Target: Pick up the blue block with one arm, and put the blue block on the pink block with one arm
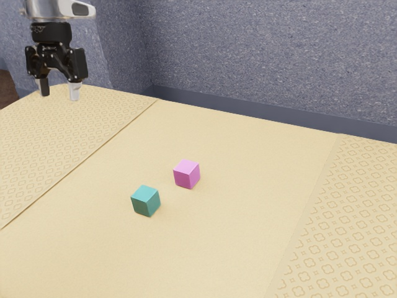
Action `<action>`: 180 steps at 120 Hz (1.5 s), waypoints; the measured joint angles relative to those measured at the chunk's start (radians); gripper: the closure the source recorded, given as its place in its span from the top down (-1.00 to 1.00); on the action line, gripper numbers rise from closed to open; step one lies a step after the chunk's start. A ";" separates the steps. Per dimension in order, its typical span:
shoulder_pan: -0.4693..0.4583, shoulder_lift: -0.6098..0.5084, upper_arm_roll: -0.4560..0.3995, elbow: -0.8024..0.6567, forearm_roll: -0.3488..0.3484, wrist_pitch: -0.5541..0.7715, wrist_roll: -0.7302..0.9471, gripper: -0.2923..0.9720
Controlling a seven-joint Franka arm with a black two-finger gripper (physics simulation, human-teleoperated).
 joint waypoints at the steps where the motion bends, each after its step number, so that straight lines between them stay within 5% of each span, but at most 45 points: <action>1: 0.002 0.000 0.002 -0.001 0.000 0.012 0.000 0.51; 17: 0.038 0.058 0.020 -0.093 -0.002 0.183 -0.009 0.50; 41: 0.025 0.018 0.002 -0.589 0.000 0.625 -0.031 0.49; 73: -0.088 0.100 -0.017 -0.708 0.007 1.008 -0.029 0.47; 106: -0.066 0.063 -0.054 -0.831 -0.002 1.134 -0.013 0.44; 180: -0.003 0.278 -0.049 -0.721 0.007 1.261 0.083 0.41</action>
